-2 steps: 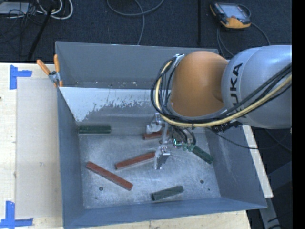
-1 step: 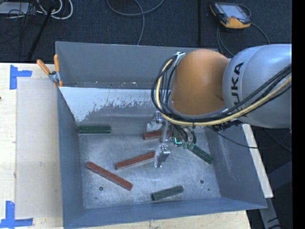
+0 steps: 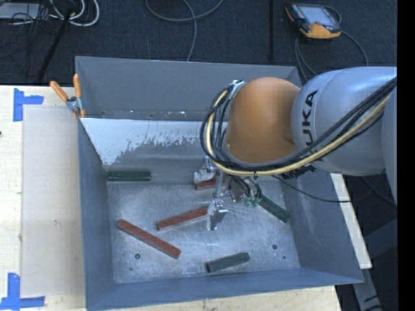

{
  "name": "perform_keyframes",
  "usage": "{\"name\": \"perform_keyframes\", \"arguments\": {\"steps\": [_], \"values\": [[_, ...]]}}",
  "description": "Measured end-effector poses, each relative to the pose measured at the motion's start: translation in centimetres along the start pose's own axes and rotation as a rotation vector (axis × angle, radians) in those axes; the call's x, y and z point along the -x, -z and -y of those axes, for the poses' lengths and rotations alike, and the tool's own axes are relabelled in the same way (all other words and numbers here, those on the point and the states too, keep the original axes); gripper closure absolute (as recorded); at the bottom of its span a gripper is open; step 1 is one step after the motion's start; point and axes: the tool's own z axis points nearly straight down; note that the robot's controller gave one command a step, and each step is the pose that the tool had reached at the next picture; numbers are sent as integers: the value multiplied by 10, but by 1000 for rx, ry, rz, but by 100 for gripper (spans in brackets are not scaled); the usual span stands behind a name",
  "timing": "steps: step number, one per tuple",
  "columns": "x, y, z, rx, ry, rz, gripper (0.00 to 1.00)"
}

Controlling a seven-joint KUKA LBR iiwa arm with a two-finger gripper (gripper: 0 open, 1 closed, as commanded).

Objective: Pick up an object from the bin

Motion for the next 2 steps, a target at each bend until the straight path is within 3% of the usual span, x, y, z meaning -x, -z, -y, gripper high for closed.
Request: {"name": "perform_keyframes", "arguments": {"steps": [1, 2], "values": [[-2, -93, -2, 2, 135, 6, 100], [-2, -93, -1, 3, 134, 6, 100]]}}
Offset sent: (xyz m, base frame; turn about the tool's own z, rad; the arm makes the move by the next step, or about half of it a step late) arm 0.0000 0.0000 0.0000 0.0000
